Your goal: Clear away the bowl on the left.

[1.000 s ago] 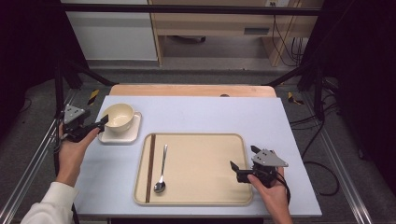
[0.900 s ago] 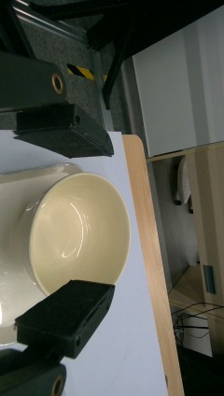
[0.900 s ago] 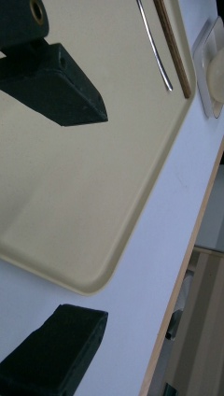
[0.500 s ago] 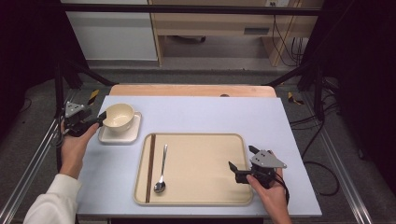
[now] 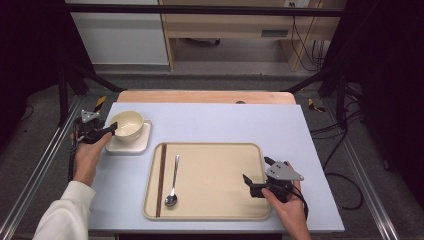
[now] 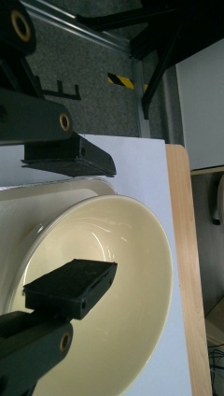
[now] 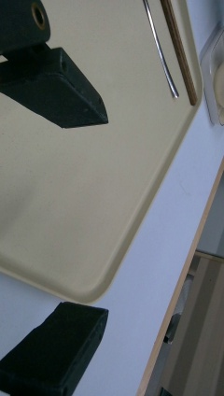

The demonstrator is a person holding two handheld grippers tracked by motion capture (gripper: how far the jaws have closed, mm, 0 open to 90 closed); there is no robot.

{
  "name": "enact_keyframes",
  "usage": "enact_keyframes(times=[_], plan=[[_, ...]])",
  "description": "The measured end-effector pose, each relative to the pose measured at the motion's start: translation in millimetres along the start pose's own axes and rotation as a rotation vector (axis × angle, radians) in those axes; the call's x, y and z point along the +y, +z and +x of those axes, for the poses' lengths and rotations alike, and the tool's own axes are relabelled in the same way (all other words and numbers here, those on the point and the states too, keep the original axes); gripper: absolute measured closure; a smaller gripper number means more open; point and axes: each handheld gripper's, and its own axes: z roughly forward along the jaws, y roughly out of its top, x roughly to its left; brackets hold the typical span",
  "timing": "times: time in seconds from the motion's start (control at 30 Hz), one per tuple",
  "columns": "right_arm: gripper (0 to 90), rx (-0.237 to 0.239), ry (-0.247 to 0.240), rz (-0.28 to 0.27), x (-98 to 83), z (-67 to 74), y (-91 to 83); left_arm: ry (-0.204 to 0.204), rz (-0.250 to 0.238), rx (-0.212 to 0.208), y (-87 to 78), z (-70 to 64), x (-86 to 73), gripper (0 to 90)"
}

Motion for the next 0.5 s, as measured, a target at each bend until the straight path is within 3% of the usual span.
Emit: enact_keyframes(times=[0.5], plan=[[7.8,0.019,0.009,0.008,-0.6,1.8,2.8,-0.064,0.041,0.007,15.6,-3.1,-2.2,61.0]])
